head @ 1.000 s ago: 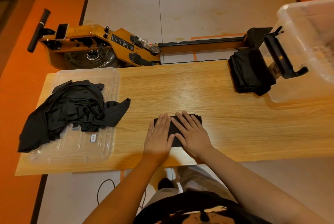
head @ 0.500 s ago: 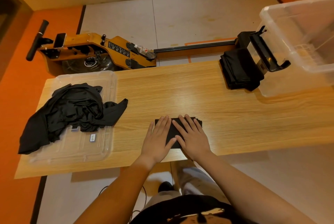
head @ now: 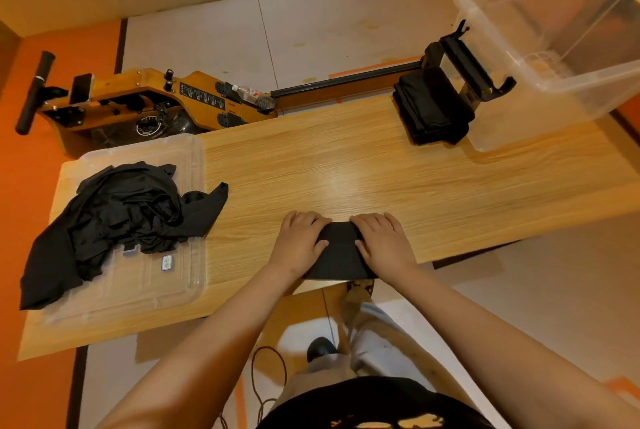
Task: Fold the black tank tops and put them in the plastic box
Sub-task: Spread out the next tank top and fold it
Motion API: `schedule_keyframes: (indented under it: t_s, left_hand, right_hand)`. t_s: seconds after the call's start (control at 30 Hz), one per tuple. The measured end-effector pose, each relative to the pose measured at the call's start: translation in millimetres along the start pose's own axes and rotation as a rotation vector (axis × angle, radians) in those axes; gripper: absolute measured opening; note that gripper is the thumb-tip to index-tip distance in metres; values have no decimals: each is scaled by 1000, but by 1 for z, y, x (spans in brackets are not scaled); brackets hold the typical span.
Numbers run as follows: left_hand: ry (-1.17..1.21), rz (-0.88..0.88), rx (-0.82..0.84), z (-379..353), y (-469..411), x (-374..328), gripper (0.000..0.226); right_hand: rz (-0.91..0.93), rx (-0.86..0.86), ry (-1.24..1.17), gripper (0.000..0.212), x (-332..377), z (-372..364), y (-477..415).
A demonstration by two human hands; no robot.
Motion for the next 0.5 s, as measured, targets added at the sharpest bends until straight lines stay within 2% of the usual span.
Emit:
schedule_keyframes:
  t_s: [0.13, 0.3, 0.4, 0.5]
  left_hand:
    - [46, 3, 180, -5, -20, 6, 42]
    - [92, -16, 383, -11, -44, 9, 22]
    - [225, 3, 342, 5, -70, 13, 17]
    - [211, -38, 126, 50, -114, 17, 15]
  right_hand:
    - [54, 179, 24, 41, 8, -2, -12]
    - [99, 315, 6, 30, 6, -1, -31]
    - [90, 318, -85, 28, -8, 22, -57]
    - [75, 191, -177, 19, -27, 66, -96]
Point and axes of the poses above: each hand's wrist, its own y-axis away from the middle knuckle, its own z-axis out of the back of the hand, x = y × z, the point moved 9 cm from there along -y, towards the middle knuckle, and after that the axes turned 15 degrees about -z, right-handed, at the moved point
